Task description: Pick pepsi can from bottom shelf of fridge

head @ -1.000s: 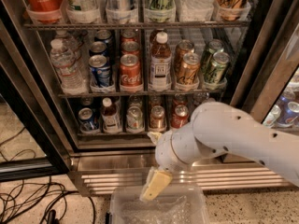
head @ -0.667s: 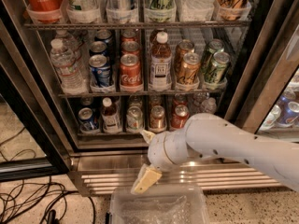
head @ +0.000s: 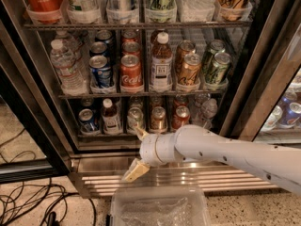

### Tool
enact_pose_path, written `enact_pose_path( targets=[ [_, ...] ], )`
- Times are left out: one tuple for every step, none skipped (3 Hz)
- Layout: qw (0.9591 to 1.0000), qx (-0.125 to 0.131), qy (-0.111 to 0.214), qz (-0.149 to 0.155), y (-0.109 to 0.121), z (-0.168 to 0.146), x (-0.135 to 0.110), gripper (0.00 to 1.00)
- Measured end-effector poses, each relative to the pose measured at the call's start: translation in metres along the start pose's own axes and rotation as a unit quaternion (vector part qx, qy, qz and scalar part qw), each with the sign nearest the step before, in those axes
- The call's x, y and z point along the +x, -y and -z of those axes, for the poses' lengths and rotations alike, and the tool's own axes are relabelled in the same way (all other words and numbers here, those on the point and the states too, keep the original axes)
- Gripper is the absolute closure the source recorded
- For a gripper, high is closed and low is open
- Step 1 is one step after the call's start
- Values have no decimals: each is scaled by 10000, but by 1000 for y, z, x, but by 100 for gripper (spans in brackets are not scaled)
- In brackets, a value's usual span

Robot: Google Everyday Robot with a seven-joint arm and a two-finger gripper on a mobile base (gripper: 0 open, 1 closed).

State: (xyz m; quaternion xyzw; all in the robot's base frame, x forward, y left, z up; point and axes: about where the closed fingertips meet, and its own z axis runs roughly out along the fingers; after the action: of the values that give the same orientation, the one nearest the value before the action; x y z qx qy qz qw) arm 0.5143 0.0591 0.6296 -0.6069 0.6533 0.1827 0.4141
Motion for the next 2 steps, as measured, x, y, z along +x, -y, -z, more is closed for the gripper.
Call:
enact_pose_path(
  targets=[
    [10000,1,1,0,0,0,0,0],
    [9997,196,159,0,-2,-19,-2,0]
  ],
)
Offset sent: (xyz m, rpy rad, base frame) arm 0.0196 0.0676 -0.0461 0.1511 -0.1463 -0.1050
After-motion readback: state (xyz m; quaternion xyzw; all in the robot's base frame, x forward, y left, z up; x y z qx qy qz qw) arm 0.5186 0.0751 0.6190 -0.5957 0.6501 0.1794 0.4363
